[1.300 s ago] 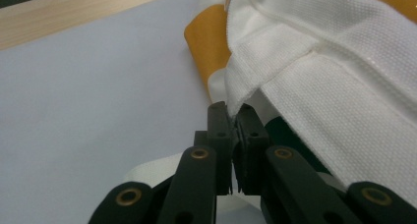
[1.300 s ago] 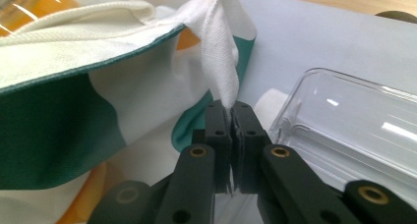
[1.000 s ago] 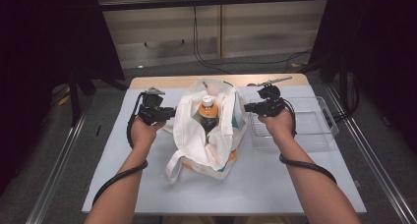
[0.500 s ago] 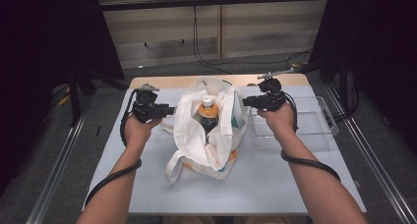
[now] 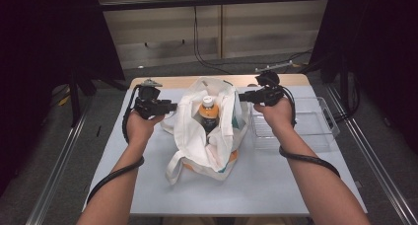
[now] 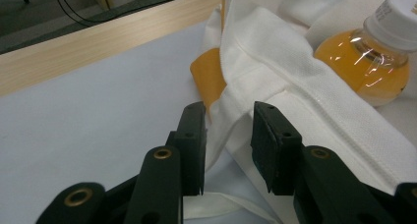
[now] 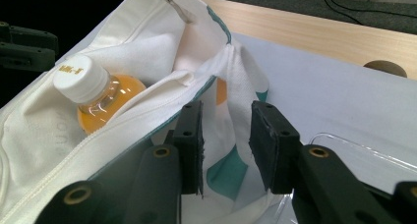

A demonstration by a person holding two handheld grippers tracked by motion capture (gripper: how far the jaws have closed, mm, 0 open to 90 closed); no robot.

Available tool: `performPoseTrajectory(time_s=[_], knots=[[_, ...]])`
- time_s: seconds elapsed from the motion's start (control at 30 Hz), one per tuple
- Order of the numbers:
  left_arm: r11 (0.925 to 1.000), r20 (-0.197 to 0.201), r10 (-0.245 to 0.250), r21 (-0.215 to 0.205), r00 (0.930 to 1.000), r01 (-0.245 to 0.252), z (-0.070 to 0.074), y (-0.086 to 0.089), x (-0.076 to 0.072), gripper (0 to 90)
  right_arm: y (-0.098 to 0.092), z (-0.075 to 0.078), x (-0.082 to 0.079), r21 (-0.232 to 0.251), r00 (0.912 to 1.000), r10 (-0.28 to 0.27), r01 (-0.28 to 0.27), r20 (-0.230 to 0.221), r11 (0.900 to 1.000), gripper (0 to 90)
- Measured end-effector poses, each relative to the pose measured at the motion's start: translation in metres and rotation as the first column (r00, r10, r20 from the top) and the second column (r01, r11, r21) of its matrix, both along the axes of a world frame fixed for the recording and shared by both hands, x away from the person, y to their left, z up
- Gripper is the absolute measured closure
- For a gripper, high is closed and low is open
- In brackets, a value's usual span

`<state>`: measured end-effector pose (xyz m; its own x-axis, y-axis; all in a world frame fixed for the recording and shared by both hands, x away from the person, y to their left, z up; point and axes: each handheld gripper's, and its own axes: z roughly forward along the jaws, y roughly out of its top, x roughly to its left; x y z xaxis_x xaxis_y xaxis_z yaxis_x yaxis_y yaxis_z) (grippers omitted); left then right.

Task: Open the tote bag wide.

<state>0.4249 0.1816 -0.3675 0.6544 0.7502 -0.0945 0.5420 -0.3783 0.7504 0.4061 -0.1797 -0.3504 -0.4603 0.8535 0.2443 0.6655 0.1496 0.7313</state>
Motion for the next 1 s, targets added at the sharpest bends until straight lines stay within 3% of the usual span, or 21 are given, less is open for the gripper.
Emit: performPoseTrajectory(time_s=[0.5, 0.77, 1.0], knots=[[1.0, -0.005, -0.006, 0.005, 1.0, 0.006, 0.0, -0.004, 0.002, 68.0, 0.013, 0.009, 0.007, 0.012, 0.9999, 0.015, -0.015, 0.006, 1.0, 60.6], [1.0, -0.002, -0.005, -0.005, 1.0, 0.005, -0.002, -0.005, 0.002, 68.1, 0.022, 0.006, 0.008, 0.0, 0.9995, 0.032, -0.032, -0.01, 1.0, 58.1], [0.9999, 0.004, -0.006, 0.013, 1.0, 0.006, -0.001, -0.006, 0.002, 66.8, 0.028, -0.001, 0.008, 0.004, 0.9987, 0.035, -0.035, -0.038, 0.999, 56.0]])
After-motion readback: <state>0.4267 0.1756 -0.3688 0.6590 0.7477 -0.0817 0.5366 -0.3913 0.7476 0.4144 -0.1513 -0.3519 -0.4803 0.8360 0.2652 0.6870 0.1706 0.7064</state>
